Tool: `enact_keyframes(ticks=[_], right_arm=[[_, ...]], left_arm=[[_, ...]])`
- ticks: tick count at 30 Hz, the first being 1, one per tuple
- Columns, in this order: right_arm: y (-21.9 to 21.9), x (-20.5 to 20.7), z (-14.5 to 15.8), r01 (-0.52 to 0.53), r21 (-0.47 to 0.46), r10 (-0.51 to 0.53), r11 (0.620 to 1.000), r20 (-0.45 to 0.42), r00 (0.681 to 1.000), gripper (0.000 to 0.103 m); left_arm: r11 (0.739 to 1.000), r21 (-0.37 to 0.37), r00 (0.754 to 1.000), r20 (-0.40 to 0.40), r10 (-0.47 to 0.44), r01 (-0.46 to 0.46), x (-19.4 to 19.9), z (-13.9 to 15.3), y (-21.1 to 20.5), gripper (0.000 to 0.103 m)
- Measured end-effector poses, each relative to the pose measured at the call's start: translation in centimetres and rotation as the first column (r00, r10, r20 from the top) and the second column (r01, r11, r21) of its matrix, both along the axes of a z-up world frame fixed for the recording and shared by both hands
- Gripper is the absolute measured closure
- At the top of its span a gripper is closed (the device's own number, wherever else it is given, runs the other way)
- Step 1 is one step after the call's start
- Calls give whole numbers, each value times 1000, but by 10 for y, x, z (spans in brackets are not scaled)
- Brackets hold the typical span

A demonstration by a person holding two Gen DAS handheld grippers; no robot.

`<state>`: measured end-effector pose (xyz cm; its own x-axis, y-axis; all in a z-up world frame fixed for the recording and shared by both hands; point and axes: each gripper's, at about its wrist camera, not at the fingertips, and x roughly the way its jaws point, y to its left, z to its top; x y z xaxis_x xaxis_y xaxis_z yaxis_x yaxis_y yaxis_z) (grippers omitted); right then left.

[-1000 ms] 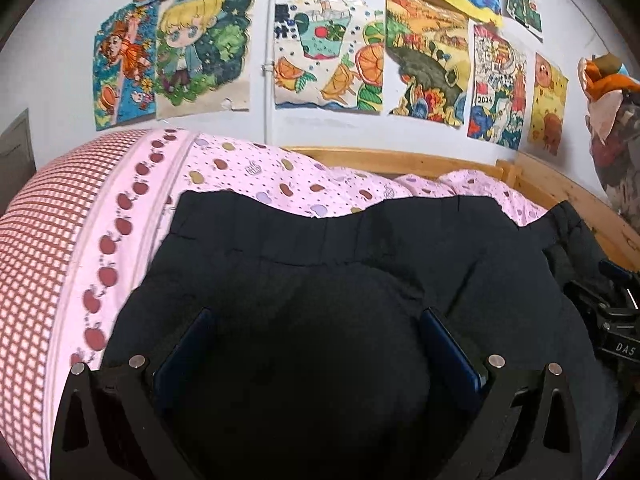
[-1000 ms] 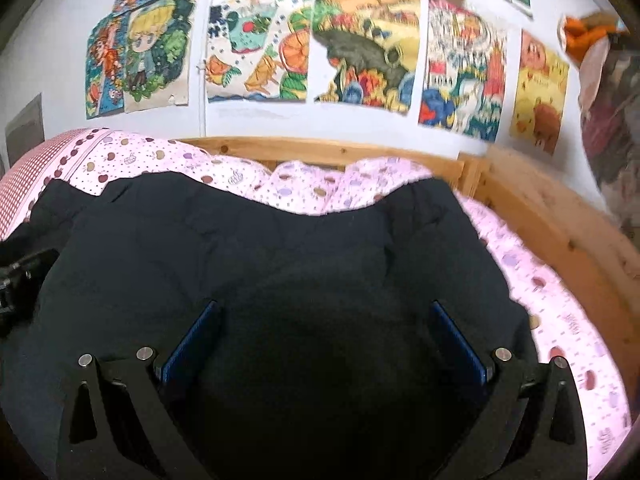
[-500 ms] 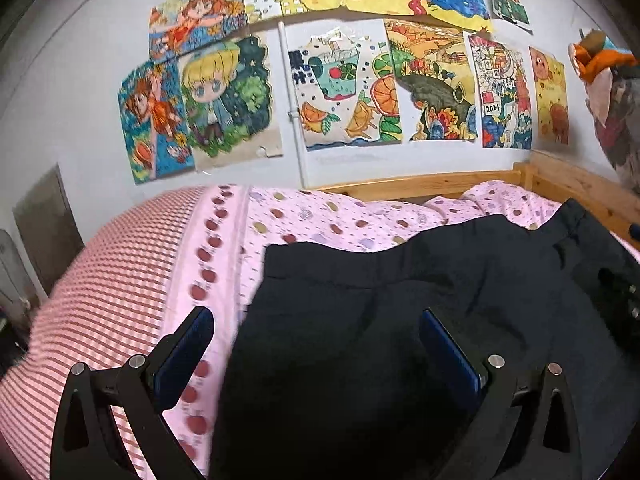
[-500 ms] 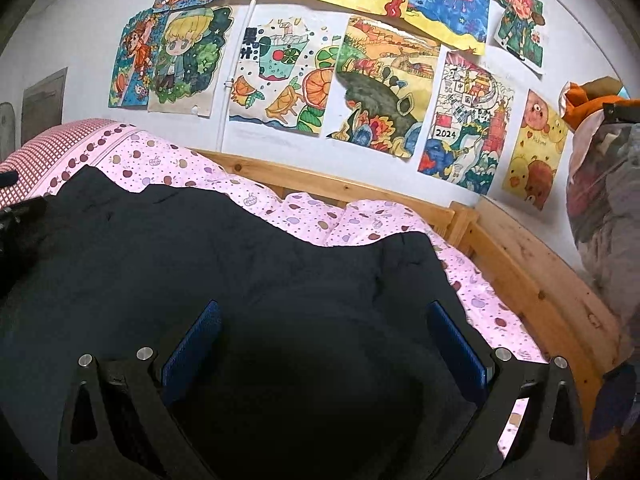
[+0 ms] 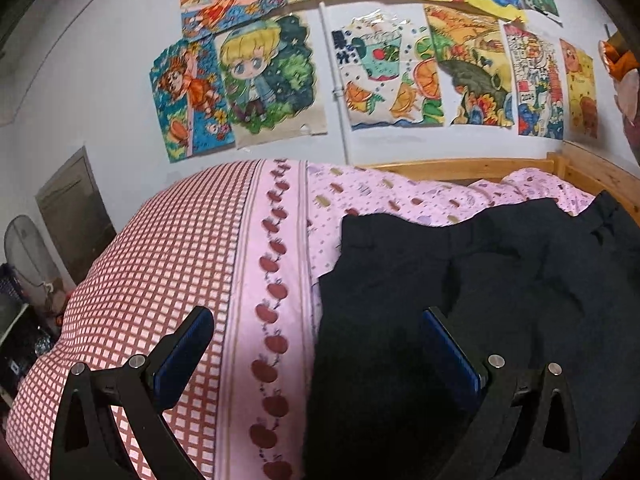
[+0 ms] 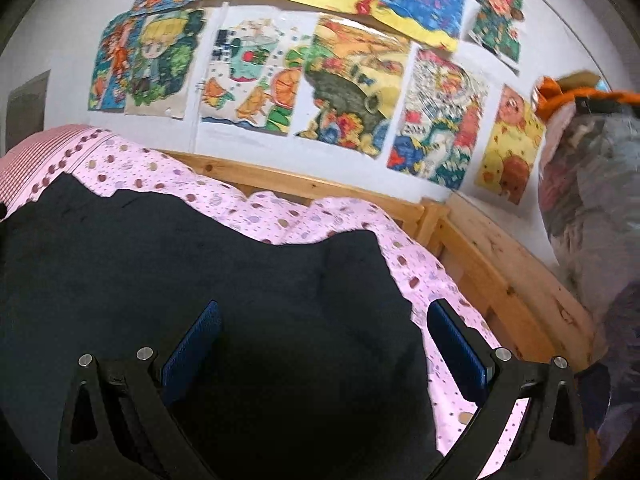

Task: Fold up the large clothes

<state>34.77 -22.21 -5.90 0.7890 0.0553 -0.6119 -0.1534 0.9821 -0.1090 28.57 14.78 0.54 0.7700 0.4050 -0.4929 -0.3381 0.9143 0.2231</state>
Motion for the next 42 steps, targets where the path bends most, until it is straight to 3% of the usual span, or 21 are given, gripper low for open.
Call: enact_keyframes(ticks=[6, 12, 24, 42], right_arm=[[-33, 16, -16, 84, -2, -84, 996, -51, 995, 2], [-61, 32, -41, 128, 75, -117, 989, -143, 983, 2], [-56, 40, -72, 105, 60, -90, 993, -219, 972, 2], [-58, 44, -92, 94, 112, -60, 989, -276, 959, 2]], left_arm=[[1000, 7, 1000, -23, 14, -14, 0, -7, 8, 0], [1000, 7, 998, -56, 12, -11, 5, -14, 9, 0], [1000, -16, 994, -106, 2, -4, 13, -26, 13, 0], [994, -105, 990, -139, -30, 15, 20, -39, 22, 0]])
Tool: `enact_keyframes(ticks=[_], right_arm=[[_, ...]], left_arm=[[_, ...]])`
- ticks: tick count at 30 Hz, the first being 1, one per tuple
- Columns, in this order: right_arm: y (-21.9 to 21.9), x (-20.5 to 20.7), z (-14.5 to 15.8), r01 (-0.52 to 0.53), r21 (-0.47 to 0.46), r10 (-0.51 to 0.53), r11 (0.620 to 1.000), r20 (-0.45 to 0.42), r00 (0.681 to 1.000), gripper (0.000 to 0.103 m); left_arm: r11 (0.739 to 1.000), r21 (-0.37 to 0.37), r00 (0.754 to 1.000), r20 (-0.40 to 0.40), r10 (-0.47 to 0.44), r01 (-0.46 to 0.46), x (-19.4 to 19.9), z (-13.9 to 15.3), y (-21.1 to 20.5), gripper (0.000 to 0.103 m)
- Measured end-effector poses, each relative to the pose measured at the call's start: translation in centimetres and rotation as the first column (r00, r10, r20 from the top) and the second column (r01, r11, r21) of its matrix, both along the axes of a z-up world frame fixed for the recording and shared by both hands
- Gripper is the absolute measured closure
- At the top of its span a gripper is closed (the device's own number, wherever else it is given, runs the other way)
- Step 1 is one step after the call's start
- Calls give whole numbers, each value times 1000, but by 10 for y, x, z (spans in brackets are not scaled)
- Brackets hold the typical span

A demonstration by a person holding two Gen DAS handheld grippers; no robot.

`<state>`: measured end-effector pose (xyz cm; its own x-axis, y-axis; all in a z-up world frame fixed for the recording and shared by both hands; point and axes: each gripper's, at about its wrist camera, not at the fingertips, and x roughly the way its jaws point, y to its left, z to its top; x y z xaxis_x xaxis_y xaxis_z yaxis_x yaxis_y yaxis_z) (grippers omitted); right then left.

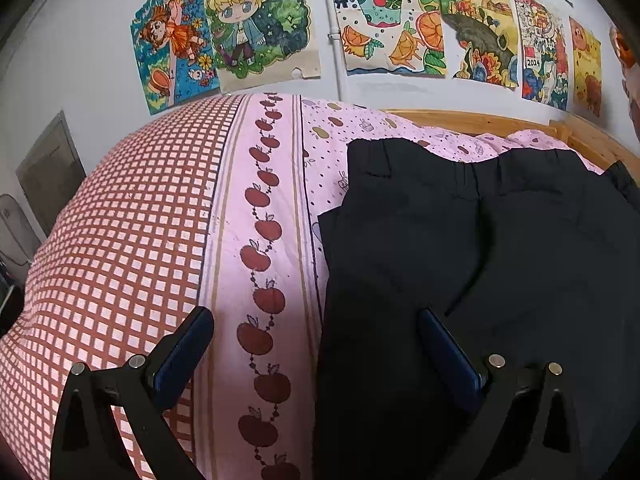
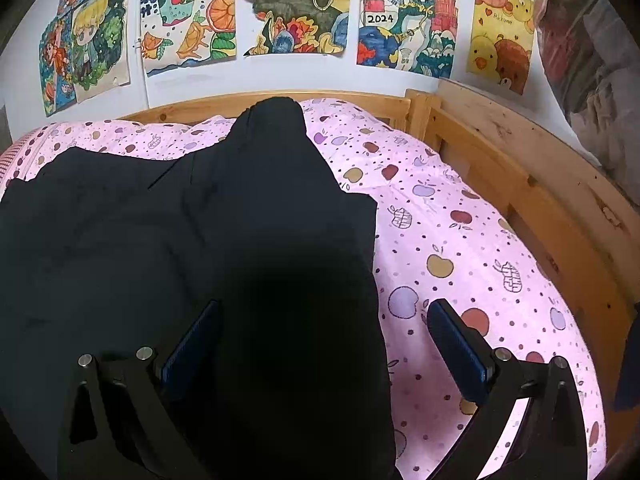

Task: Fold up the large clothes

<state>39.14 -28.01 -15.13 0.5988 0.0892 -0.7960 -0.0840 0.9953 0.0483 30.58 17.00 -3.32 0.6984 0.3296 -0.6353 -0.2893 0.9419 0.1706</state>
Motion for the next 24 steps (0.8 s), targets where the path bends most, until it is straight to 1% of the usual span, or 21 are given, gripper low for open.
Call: enact_keyframes(ticks=[12, 15, 17, 21, 24], right_arm=[[-9, 6, -15, -2, 99, 8, 995, -52, 999, 2], [-8, 7, -18, -4, 110, 11, 994, -60, 998, 2], [-7, 6, -19, -5, 105, 12, 995, -62, 998, 2], [-3, 5, -18, -12, 88, 18, 996, -58, 998, 2], [-2, 5, -17, -13, 79, 18, 997, -57, 998, 2]], left_arm=[[994, -111, 999, -22, -24, 22, 5, -9, 12, 0], [987, -160, 999, -31, -40, 35, 9, -13, 17, 0], [976, -212, 997, -38, -64, 54, 12, -16, 22, 0], [941, -319, 991, -35, -130, 112, 17, -21, 34, 0], [926, -344, 984, -29, -175, 155, 19, -23, 36, 0]])
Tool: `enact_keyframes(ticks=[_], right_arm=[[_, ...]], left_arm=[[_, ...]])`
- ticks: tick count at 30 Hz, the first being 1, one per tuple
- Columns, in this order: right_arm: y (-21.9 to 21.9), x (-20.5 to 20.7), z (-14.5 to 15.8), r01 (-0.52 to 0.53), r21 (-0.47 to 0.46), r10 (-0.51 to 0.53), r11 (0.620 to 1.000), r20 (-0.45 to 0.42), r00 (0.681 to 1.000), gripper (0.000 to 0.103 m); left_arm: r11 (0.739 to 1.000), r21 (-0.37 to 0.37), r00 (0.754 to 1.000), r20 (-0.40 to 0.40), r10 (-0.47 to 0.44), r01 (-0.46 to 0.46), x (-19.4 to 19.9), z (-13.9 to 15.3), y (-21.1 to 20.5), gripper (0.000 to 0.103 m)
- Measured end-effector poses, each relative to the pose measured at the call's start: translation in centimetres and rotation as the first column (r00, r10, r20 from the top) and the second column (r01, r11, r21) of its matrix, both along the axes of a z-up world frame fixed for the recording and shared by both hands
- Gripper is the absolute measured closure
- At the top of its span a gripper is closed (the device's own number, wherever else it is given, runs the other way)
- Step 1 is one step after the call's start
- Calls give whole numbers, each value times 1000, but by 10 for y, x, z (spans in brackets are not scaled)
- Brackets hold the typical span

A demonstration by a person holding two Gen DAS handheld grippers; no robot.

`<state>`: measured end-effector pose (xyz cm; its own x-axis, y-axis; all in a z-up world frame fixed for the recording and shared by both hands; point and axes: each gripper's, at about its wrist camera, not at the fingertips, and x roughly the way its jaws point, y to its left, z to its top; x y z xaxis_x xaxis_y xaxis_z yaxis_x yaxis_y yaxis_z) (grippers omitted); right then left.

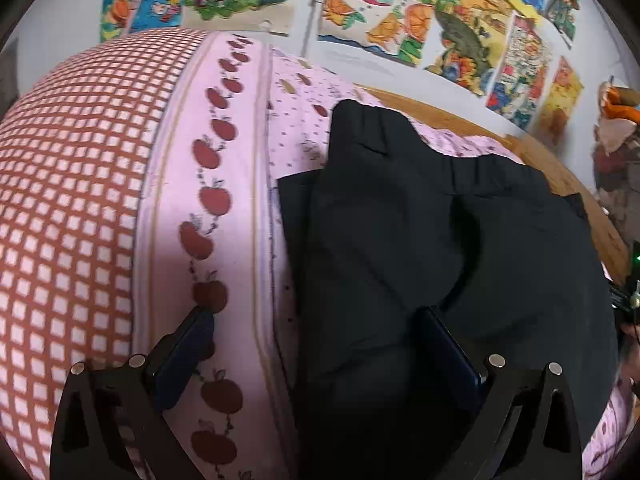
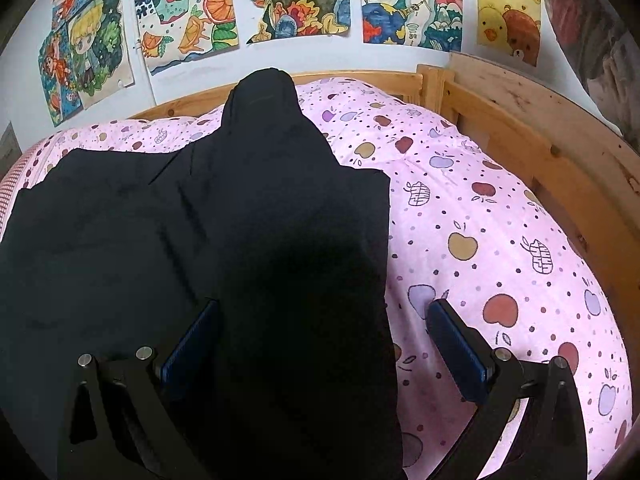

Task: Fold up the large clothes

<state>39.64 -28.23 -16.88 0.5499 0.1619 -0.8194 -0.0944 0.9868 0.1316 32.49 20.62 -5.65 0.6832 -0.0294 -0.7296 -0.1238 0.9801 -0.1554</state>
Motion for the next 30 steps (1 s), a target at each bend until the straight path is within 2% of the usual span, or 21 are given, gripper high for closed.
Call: enact_keyframes(ticks=[3, 22, 26, 30], right_arm=[[3, -1, 1, -2, -19, 2, 1000, 5, 1000, 2], [0, 0, -4, -6, 2, 6, 1000, -12, 1000, 2], [-7, 4, -10, -10, 66, 13, 998, -49, 999, 2], [-20, 11, -21, -8, 189, 29, 982, -112, 993, 1]], left_arm=[[999, -6, 999, 0, -46, 46, 4, -2, -2, 0], [993, -63, 995, -2, -96, 95, 18, -7, 4, 0], [991, -74, 994, -2, -112, 112, 22, -9, 7, 0], [990, -72, 993, 2, -119, 119, 22, -11, 8, 0]])
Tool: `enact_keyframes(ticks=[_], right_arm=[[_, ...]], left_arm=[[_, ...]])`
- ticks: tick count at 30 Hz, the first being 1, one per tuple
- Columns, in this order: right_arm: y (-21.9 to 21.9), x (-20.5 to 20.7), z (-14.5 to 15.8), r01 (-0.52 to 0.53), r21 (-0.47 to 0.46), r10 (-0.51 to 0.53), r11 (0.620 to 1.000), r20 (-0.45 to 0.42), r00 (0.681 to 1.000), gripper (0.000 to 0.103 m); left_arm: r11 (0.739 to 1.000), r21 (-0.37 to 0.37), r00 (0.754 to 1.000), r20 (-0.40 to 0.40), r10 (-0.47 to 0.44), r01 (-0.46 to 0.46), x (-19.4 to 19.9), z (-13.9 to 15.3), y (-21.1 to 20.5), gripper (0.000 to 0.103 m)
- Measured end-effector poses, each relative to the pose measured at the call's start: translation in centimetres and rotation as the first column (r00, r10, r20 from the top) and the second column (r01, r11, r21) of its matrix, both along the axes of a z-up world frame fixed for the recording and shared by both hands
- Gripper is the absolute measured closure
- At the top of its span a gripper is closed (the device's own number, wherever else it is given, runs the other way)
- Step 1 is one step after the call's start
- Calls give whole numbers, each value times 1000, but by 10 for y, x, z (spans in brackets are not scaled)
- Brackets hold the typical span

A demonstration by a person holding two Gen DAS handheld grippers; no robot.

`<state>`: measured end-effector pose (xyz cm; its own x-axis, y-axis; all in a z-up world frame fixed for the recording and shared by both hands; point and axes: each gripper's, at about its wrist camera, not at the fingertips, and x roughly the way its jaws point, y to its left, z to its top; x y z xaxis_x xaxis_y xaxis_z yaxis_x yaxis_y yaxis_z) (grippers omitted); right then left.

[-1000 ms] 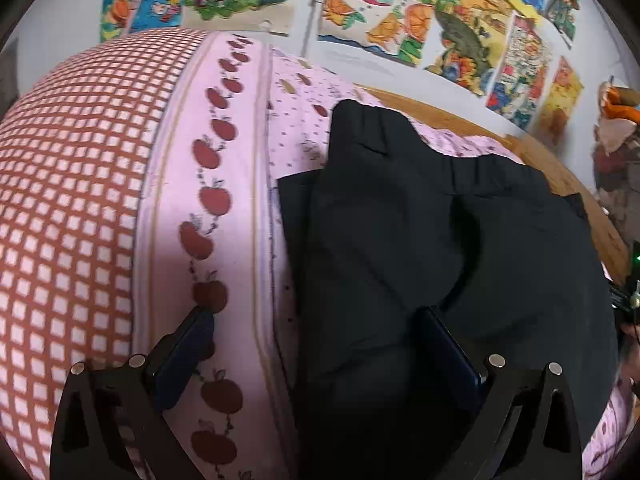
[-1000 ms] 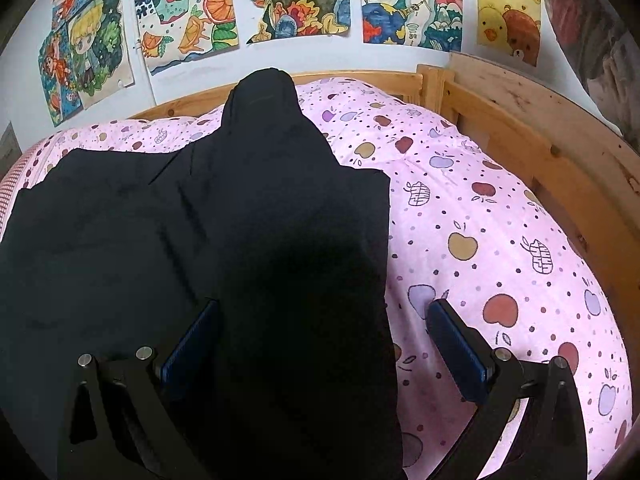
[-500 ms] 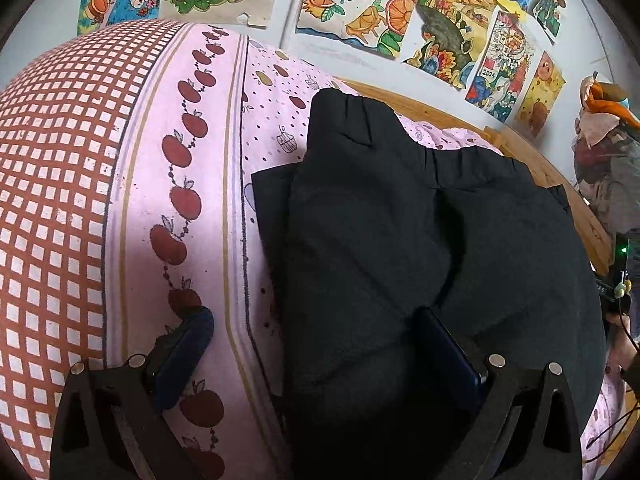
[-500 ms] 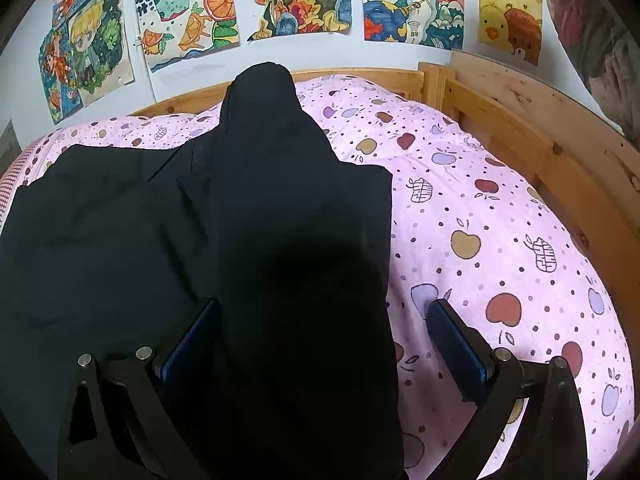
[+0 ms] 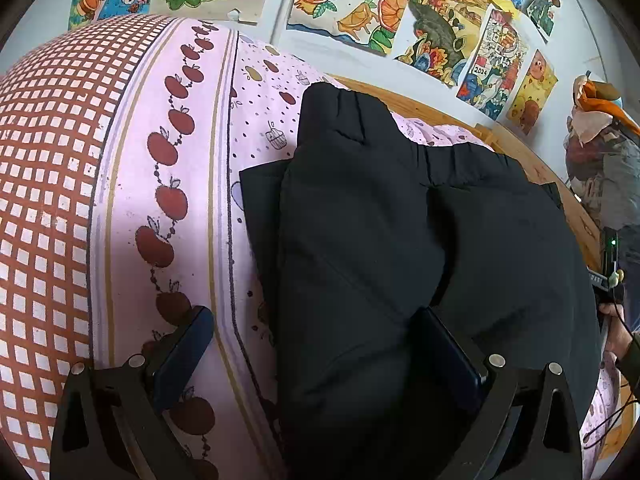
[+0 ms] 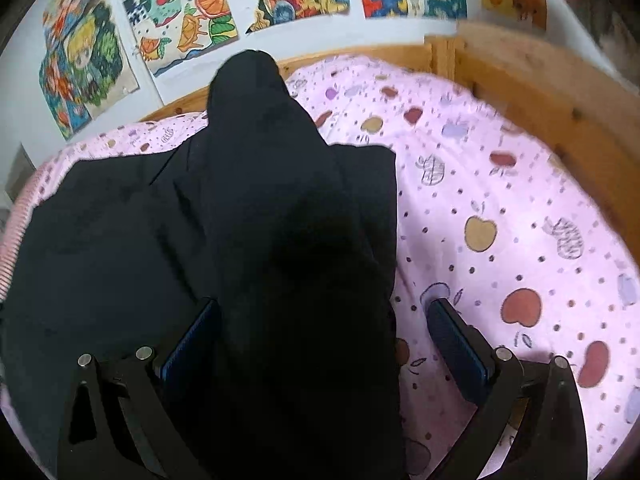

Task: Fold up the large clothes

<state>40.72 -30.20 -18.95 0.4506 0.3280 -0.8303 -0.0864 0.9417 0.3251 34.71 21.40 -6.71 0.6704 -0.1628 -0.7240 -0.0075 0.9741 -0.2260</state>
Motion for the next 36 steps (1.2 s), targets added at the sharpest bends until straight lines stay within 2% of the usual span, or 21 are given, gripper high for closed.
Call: enact_keyframes(ticks=[5, 10, 13, 15, 17, 20, 36], right_arm=[[-7, 8, -9, -24, 90, 30, 996, -58, 998, 1], [-8, 18, -16, -104, 162, 121, 981, -100, 988, 1], [-5, 20, -23, -190, 279, 227, 941, -109, 968, 1], [2, 19, -26, -239, 327, 289, 914, -112, 951, 1], [11, 18, -27, -278, 334, 331, 901, -112, 937, 1], [17, 19, -31, -286, 329, 342, 900, -124, 932, 1], [25, 21, -32, -259, 300, 313, 918, -148, 938, 1]], left_arm=[[1000, -2, 1000, 1, 0, 0, -1, 0, -1, 0], [1000, 2, 1000, 1, 1, -1, -1, 0, -1, 0], [1000, -3, 1000, 0, -12, 12, -1, -1, -1, 0], [1000, -11, 1000, -3, -29, 29, 0, -1, -1, 0], [998, -25, 999, -8, -52, 52, 1, -2, -1, 0], [995, -43, 996, -20, -87, 86, 4, -2, -1, 0], [994, 5, 994, -37, -106, 107, 5, -1, -11, 0]])
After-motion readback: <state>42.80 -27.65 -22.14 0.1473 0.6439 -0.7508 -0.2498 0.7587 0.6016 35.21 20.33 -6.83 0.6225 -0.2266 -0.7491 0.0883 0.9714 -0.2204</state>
